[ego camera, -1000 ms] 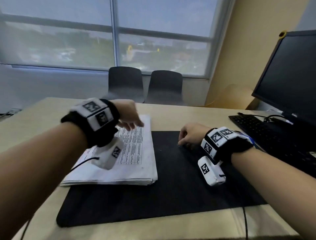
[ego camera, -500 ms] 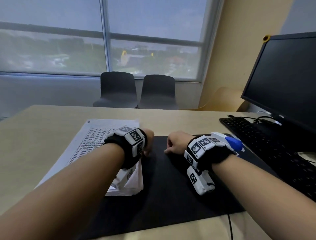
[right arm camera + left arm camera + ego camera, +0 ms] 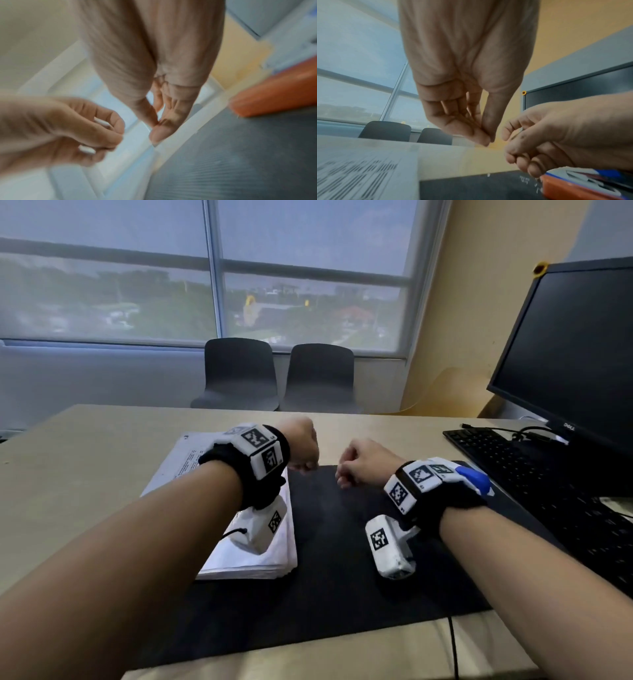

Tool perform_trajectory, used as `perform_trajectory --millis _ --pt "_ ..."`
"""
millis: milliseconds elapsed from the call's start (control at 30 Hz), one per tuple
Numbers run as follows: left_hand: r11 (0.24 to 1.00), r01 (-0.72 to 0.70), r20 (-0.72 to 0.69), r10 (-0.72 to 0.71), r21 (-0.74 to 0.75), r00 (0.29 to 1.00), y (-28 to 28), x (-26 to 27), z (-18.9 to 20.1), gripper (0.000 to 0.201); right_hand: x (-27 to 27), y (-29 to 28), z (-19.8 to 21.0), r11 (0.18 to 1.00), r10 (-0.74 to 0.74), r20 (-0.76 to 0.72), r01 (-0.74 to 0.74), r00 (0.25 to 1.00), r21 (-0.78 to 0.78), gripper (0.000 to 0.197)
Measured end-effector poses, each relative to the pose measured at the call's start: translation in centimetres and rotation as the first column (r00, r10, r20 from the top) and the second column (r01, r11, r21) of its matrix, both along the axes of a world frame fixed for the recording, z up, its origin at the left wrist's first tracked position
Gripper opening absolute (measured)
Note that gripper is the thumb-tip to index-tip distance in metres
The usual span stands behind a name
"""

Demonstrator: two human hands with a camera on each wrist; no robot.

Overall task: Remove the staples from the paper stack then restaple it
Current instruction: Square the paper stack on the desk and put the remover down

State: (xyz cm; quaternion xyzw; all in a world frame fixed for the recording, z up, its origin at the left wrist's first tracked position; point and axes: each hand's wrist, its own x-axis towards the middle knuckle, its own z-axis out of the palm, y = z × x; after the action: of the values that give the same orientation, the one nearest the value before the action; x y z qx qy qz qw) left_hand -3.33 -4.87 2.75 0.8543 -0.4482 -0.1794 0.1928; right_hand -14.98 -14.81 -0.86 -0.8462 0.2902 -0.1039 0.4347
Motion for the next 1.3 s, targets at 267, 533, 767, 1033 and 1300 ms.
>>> perform_trajectory --millis 267,533,767,1033,1300 --pt "0.946 0.111 -0.015 -0.122 -0.305 0.992 -1.3 -3.3 5.2 0.022 -2.2 0.0 3.4 0.472 -0.513 0.210 0.069 0.832 0.879 0.027" --pt "0.901 0.356 0.170 -0.321 -0.247 0.932 -5.2 -8.2 4.6 0.017 -6.3 -1.9 2.6 0.348 -0.448 0.139 0.029 0.883 0.937 0.055" --pt "0.895 0.343 -0.125 -0.389 -0.286 0.913 -8.7 -9.1 4.1 0.007 -8.9 -5.2 2.8 0.455 -0.476 0.052 0.195 0.878 0.869 0.041" --pt "0.744 0.514 0.273 -0.648 0.427 0.711 -10.0 -9.8 0.3 0.063 -10.8 -8.3 2.6 0.662 -0.594 0.052 0.451 0.803 0.599 0.040" --pt "0.665 0.530 0.408 -0.744 0.525 0.529 -11.5 -10.5 -0.3 0.054 -11.7 -9.2 2.4 0.777 -0.567 0.118 0.482 0.815 0.404 0.031"
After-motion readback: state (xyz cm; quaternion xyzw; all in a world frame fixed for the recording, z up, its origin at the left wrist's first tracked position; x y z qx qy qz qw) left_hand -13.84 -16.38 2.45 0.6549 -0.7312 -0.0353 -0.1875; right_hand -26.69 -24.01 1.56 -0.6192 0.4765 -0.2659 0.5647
